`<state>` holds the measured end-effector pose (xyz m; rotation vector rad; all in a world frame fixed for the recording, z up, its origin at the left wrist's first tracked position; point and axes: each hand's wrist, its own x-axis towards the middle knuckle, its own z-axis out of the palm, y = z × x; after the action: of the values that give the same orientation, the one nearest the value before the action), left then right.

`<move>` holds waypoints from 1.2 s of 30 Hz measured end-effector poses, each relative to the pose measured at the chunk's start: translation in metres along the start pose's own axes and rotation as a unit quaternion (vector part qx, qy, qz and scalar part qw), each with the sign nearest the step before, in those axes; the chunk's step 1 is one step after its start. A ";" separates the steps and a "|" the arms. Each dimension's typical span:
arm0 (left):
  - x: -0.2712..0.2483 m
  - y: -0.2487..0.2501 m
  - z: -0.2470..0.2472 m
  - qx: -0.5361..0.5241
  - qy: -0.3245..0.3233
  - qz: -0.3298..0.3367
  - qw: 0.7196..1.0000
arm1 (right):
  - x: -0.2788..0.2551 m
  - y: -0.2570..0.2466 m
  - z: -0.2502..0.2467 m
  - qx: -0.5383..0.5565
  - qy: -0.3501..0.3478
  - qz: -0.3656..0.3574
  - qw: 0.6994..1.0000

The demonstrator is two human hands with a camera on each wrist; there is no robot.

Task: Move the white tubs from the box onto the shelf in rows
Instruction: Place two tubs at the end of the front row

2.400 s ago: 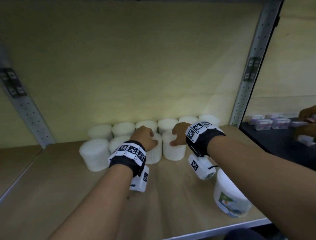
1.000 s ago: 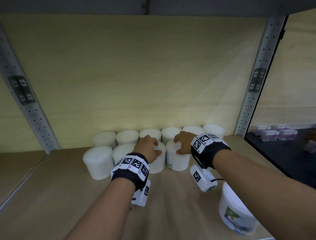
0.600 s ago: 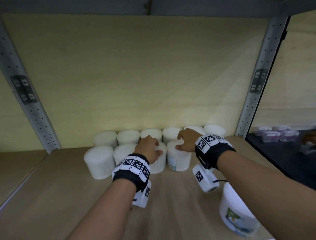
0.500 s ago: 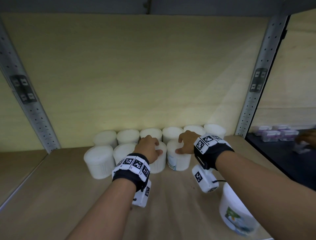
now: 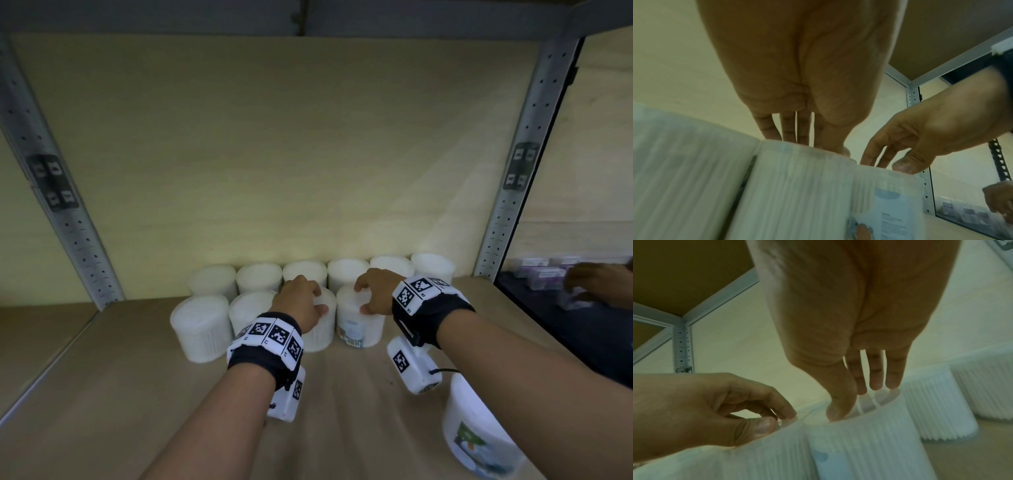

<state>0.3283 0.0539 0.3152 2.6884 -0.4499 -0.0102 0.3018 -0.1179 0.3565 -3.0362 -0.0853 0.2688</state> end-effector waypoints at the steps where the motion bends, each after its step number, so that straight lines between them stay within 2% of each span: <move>1: 0.000 0.000 0.000 -0.001 0.001 0.000 1.000 | 0.000 0.000 0.000 0.002 -0.002 -0.003 1.000; 8: -0.001 0.001 0.001 0.006 0.008 0.002 1.000 | -0.002 -0.005 -0.001 0.013 0.052 0.025 0.998; 16: 0.000 -0.001 0.002 0.011 0.005 0.001 1.000 | -0.002 -0.009 0.003 -0.018 0.026 0.034 0.999; 26: 0.001 0.000 0.001 0.019 -0.005 0.002 1.000 | 0.000 0.000 -0.001 0.018 -0.018 -0.003 1.000; 31: 0.000 0.002 0.001 0.021 -0.005 0.002 1.000 | -0.001 0.001 -0.005 0.036 0.028 0.006 0.999; 36: -0.002 0.002 0.000 0.022 -0.009 -0.001 1.000 | -0.003 -0.001 0.002 0.017 0.028 0.034 0.999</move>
<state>0.3257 0.0530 0.3160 2.7334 -0.4578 -0.0251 0.2981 -0.1175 0.3555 -3.0137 0.0270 0.1891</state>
